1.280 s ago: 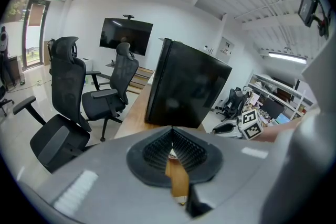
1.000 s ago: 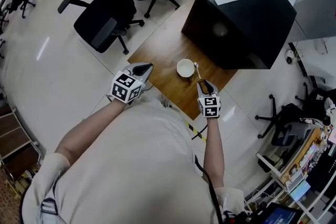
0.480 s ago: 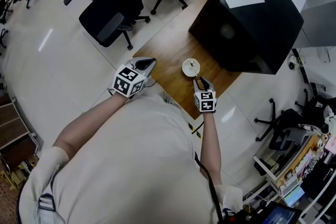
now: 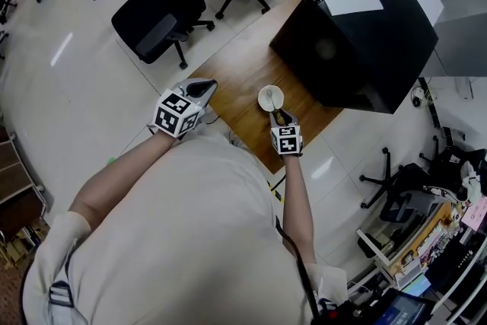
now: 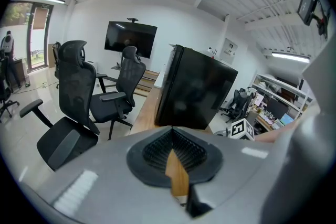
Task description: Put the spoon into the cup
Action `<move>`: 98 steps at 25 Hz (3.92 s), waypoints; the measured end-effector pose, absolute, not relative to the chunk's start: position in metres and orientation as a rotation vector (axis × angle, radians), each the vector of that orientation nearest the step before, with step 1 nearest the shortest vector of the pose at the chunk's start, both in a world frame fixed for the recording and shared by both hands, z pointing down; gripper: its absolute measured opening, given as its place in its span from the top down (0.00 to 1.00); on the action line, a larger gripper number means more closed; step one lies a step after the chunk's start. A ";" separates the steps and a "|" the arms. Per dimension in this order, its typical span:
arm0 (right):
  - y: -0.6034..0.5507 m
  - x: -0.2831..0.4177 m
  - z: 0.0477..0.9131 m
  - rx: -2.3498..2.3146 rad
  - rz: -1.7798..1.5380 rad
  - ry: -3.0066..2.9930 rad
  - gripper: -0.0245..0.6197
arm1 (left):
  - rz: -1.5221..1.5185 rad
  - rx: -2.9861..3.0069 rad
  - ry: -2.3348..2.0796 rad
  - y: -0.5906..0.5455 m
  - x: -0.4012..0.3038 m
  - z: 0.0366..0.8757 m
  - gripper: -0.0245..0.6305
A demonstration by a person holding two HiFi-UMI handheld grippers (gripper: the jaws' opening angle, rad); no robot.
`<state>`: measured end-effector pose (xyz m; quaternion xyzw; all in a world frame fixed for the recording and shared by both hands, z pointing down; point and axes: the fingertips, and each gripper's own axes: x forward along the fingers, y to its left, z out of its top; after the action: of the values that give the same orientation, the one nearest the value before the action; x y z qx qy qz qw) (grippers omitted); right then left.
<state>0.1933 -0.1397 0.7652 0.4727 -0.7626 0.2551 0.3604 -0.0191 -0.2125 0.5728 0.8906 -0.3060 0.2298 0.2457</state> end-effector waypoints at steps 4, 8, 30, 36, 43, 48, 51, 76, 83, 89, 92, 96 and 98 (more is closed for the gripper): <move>-0.143 0.190 0.769 1.208 0.664 -1.966 0.76 | 0.625 2.430 -0.844 -0.214 -0.020 0.571 0.96; -0.143 0.191 0.770 1.214 0.676 -1.966 0.76 | 0.622 2.430 -0.851 -0.215 -0.020 0.570 0.96; -0.122 0.186 0.785 1.255 0.767 -1.897 0.76 | 0.629 2.435 -0.805 -0.210 -0.027 0.574 0.96; -0.122 0.185 0.785 1.282 0.759 -1.900 0.76 | 0.622 2.431 -0.790 -0.212 -0.030 0.577 0.96; -0.120 0.195 0.779 1.427 0.745 -1.857 0.64 | 0.624 2.450 -0.738 -0.219 -0.034 0.578 0.96; -0.119 0.196 0.748 1.575 0.720 -1.845 0.64 | 0.624 2.479 -0.662 -0.225 -0.034 0.575 0.96; -0.122 0.180 0.718 1.710 0.696 -1.898 0.64 | 0.618 2.488 -0.628 -0.231 -0.045 0.574 0.96; -0.144 0.030 0.570 2.151 0.530 -2.134 0.73 | 0.638 2.490 -0.520 -0.256 -0.162 0.604 0.96; -0.100 0.029 0.565 2.216 0.546 -2.139 0.75 | 0.618 2.498 -0.538 -0.227 -0.163 0.605 0.96; -0.031 0.036 0.556 2.236 0.555 -2.113 0.76 | 0.588 2.515 -0.506 -0.168 -0.155 0.586 0.96; 0.011 0.037 0.555 2.267 0.587 -2.094 0.77 | 0.605 2.522 -0.474 -0.131 -0.154 0.587 0.96; 0.068 0.028 0.574 2.248 0.662 -2.078 0.78 | 0.619 2.515 -0.459 -0.084 -0.158 0.595 0.96; 0.096 0.023 0.583 2.235 0.694 -2.070 0.78 | 0.612 2.507 -0.467 -0.063 -0.163 0.596 0.96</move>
<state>0.0227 0.0962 0.5829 0.7155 -0.6624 0.2220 0.0086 -0.1634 -0.0629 0.5960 0.9239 -0.1723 0.2255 0.2567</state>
